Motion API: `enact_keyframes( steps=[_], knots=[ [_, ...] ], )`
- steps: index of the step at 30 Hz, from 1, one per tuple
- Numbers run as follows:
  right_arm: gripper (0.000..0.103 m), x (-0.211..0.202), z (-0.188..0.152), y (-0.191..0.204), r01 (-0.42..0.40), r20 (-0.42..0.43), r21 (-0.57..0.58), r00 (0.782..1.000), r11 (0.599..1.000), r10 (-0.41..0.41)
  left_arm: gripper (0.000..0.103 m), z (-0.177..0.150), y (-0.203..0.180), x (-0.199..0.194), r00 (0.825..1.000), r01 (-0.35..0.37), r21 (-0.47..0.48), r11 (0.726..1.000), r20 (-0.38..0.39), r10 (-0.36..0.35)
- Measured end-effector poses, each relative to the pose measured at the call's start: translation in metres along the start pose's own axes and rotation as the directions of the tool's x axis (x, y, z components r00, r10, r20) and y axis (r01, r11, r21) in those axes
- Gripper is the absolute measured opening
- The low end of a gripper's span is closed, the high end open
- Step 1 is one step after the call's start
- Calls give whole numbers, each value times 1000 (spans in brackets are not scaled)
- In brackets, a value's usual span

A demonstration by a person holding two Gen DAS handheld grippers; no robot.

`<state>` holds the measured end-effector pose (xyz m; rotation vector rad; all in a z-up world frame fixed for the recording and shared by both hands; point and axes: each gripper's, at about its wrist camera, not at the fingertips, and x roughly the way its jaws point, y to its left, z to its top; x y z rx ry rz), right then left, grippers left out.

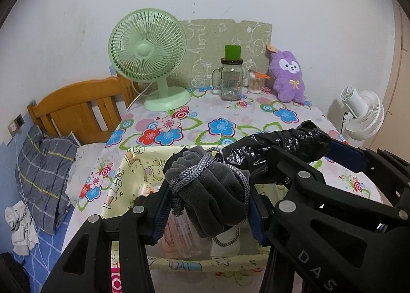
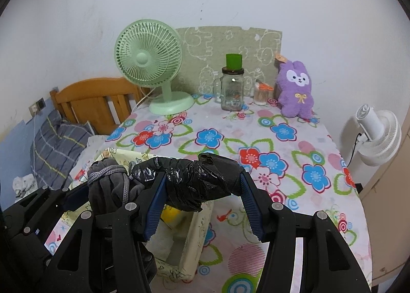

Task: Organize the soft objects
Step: 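Carry the grey bag in left tool and black bag in right tool over the box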

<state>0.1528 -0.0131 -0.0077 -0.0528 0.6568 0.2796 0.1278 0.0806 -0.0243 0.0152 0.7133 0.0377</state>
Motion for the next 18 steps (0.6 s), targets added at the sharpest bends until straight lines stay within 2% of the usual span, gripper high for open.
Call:
enact_keyframes(
  steps=[8, 9, 12, 16, 18],
  knots=[
    [60, 24, -4, 5, 0, -46, -11, 999, 1000, -1, 56, -5, 7, 22, 999, 12, -19, 1000, -52, -13],
    [60, 26, -4, 6, 0, -51, -13, 999, 1000, 0, 59, -6, 7, 24, 998, 15, -19, 1000, -54, -16],
    [60, 34, -6, 6, -9, -74, -16, 997, 1000, 8, 84, -7, 8, 26, 997, 30, -21, 999, -67, -31],
    [60, 39, -5, 9, -5, -74, -25, 997, 1000, 4, 93, -8, 9, 23, 998, 34, -20, 999, -47, -35],
    [60, 40, -4, 11, -10, -75, -32, 997, 999, 8, 95, -8, 11, 23, 998, 32, -24, 999, -45, -34]
  ],
)
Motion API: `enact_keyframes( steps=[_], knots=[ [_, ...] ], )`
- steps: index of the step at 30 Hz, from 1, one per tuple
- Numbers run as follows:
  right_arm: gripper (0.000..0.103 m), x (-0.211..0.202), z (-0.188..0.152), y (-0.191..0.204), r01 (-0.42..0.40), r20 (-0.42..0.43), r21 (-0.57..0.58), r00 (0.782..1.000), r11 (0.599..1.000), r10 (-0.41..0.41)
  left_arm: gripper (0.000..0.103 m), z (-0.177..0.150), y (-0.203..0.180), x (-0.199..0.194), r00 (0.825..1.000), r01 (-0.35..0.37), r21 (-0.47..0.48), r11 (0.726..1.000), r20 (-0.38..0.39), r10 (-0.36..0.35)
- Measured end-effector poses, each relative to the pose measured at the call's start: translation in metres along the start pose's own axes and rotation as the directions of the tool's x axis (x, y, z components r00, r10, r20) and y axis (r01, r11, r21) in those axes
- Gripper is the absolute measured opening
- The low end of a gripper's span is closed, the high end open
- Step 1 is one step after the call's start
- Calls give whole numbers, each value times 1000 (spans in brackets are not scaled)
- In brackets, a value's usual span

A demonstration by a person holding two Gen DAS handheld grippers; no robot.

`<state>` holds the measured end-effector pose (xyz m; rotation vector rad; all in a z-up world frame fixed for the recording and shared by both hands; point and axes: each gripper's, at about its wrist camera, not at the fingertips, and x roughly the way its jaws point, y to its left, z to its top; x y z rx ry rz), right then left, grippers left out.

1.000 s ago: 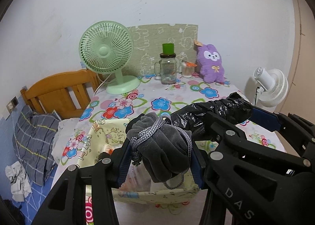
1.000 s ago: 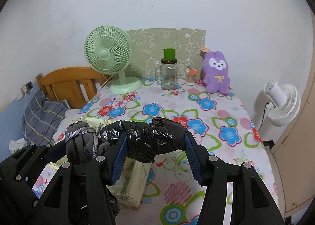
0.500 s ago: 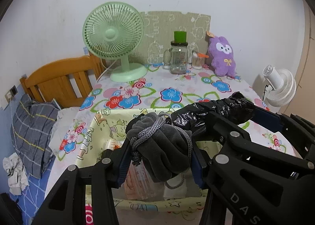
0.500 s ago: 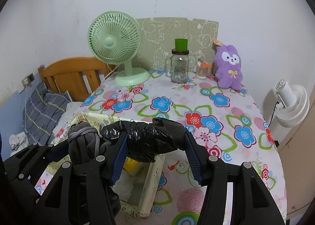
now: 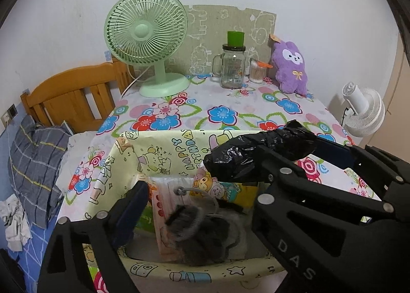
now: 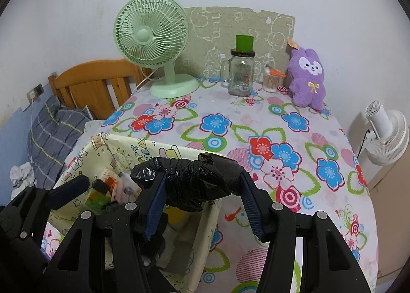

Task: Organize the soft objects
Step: 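Carry the grey bag in left tool and black bag in right tool over the box, then open left tool dropping the grey bag while right tool releases the black bag into the box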

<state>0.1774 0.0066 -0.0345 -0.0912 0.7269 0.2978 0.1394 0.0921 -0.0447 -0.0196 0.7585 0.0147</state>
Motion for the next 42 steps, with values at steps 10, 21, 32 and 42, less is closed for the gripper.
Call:
enact_keyframes(
  steps=[10, 21, 32, 42],
  knots=[
    [60, 7, 5, 14, -62, -7, -11, 998, 998, 62, 95, 2, 17, 0, 999, -37, -26, 999, -3, 37],
    [63, 29, 3, 33, -140, -62, -18, 988, 990, 138, 95, -7, 36, 12, 996, -81, -42, 996, -44, 79],
    [91, 28, -2, 36, -149, -45, -56, 988, 987, 147, 97, -11, 40, 15, 996, -72, -57, 996, -58, 68],
    [95, 6, -4, 27, -94, -6, -55, 996, 994, 93, 100, -11, 31, 1, 998, -52, -62, 997, -25, 51]
  ],
)
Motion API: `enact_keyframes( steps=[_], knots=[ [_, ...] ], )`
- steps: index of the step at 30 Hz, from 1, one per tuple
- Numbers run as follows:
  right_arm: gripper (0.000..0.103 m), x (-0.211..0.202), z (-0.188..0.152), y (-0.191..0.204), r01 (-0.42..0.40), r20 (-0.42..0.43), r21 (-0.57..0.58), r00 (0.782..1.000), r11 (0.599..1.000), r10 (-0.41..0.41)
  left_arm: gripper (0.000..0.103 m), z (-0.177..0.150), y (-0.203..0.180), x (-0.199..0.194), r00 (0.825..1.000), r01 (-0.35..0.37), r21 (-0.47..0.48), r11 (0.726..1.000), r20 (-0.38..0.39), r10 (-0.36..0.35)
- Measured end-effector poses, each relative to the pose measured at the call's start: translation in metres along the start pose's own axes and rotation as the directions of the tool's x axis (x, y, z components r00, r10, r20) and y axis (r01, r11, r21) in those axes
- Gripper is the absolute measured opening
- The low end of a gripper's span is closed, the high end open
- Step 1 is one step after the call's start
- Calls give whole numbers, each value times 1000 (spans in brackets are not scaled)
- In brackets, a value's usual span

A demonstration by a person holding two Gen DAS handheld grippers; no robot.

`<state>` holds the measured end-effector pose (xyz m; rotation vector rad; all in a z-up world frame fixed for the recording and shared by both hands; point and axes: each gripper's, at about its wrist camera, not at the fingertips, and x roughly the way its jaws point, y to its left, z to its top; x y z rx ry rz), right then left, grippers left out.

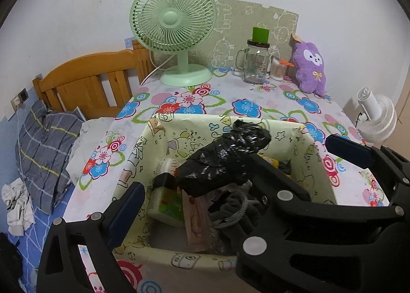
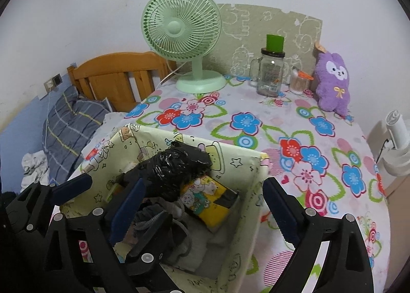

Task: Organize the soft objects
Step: 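Open left tool dropping the grey bag while right tool releases the black bag into the box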

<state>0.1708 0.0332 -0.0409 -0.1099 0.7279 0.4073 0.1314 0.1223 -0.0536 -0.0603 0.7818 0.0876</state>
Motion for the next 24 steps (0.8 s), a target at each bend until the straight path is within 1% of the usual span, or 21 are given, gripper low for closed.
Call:
enact_keyframes(
  steps=[7, 13, 24],
  knots=[
    [95, -22, -3, -8, 38, 7, 15, 999, 999, -39, 100, -1, -12, -17, 999, 11, 6, 1000, 32, -12],
    [95, -45, -7, -14, 63, 43, 23, 997, 998, -64, 100, -1, -22, -32, 998, 10, 7, 1000, 57, -11],
    [95, -88, -17, -35, 92, 108, 62, 989, 994, -99, 100, -3, -53, -65, 992, 23, 57, 998, 121, -30]
  ],
)
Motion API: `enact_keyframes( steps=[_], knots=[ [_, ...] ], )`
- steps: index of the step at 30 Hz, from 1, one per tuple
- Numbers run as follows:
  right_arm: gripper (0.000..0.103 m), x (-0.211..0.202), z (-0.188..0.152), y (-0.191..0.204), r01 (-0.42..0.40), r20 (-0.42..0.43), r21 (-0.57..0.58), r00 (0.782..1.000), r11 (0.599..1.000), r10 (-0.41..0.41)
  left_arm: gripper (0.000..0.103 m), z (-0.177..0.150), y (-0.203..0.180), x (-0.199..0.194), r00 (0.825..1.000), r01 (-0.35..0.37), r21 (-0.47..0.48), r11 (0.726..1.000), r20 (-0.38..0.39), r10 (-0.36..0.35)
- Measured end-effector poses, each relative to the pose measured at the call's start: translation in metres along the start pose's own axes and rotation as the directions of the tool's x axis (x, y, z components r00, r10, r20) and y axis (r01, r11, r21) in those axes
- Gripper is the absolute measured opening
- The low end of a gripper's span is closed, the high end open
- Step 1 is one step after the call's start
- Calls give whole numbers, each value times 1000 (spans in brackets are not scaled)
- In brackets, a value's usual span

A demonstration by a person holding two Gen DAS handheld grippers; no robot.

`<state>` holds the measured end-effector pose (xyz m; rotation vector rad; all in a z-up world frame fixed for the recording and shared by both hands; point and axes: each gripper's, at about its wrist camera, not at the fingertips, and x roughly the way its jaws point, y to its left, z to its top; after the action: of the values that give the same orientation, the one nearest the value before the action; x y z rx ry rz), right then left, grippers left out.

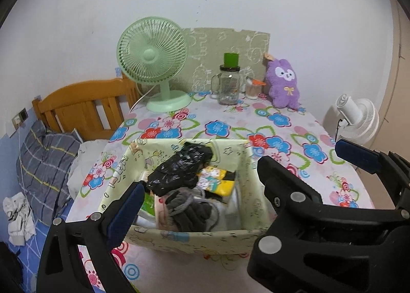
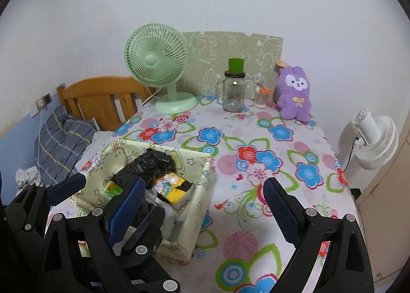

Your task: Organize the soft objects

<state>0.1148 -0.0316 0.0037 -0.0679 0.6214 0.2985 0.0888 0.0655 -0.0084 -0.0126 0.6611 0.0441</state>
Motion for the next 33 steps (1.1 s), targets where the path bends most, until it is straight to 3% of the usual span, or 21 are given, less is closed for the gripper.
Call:
enact_keyframes(
  steps=[6, 20, 33],
  knots=[
    [101, -29, -4, -21, 16, 51, 42, 999, 999, -18, 100, 2, -20, -21, 999, 10, 18, 1000, 39, -11],
    [102, -87, -21, -69, 113, 127, 103, 984, 988, -126, 103, -1, -61, -54, 997, 24, 52, 998, 73, -27],
    [103, -126, -31, -97, 146, 187, 144, 967, 979, -172, 103, -1, -73, -81, 991, 14, 57, 998, 129, -22]
  ],
)
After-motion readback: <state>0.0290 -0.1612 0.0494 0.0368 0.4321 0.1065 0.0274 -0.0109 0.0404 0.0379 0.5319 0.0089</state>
